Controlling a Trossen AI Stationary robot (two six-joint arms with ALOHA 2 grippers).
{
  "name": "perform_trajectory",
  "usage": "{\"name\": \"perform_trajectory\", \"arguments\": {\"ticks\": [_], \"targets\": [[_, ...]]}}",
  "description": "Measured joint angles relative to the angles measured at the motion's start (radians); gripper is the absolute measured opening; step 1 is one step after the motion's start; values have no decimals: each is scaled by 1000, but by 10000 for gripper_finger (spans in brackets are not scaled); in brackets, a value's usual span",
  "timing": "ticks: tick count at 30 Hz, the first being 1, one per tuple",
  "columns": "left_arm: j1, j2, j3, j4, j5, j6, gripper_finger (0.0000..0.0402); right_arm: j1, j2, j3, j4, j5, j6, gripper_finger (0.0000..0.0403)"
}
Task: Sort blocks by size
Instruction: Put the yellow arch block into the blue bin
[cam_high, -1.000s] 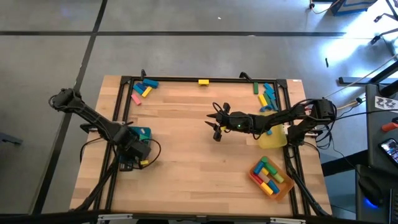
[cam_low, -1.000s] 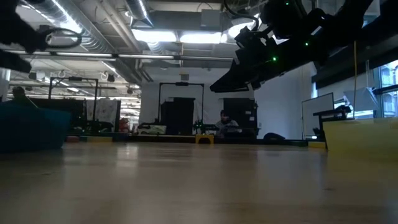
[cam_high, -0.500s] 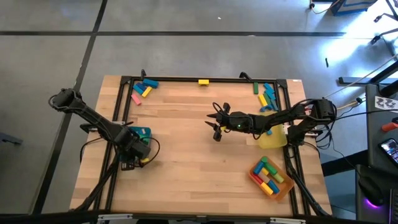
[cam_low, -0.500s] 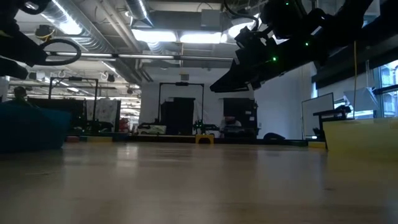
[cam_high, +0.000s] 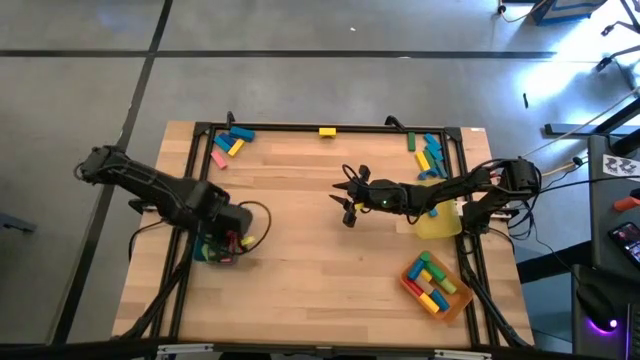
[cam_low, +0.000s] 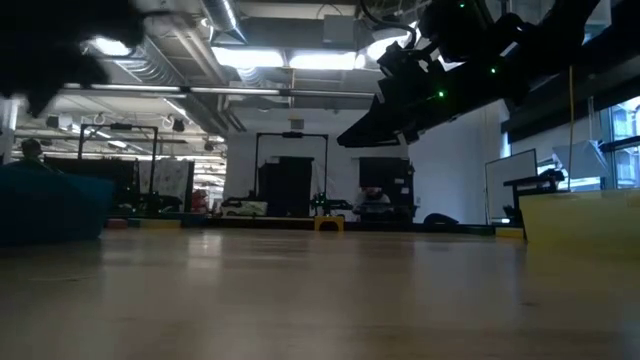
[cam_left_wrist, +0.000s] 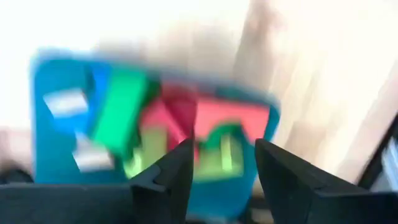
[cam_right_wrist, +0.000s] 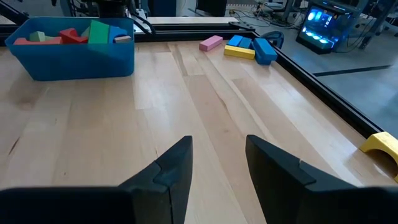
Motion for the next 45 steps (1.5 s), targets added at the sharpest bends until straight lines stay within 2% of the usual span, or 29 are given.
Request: {"name": "perform_trajectory", "arguments": {"ticks": [7, 11, 15, 18, 21, 27, 33, 39, 45], "targets": [[23, -20, -6, 319, -186, 199, 149, 0, 0, 0, 1, 0, -7, 151], [21, -33, -77, 547, -277, 325, 148, 0, 0, 0, -3, 0, -35, 151], [21, -35, -186, 797, -302, 414, 148, 0, 0, 7, 2, 31, -38, 157], [21, -35, -281, 983, -302, 454, 148, 0, 0, 26, -11, 46, -63, 181], [21, -35, -380, 1159, -303, 479, 148, -13, 0, 72, -70, 46, -88, 222], [41, -35, -542, 1464, -303, 493, 148, -111, 13, 248, -363, 55, -104, 295], [55, -35, -573, 1488, -303, 435, 148, -259, 97, 424, -552, 33, -214, 294], [55, -35, -590, 1487, -303, 430, 148, -391, 240, 577, -585, -117, -319, 279], [54, -35, -590, 1492, -303, 426, 148, -494, 388, 736, -675, -194, -378, 278]]}}
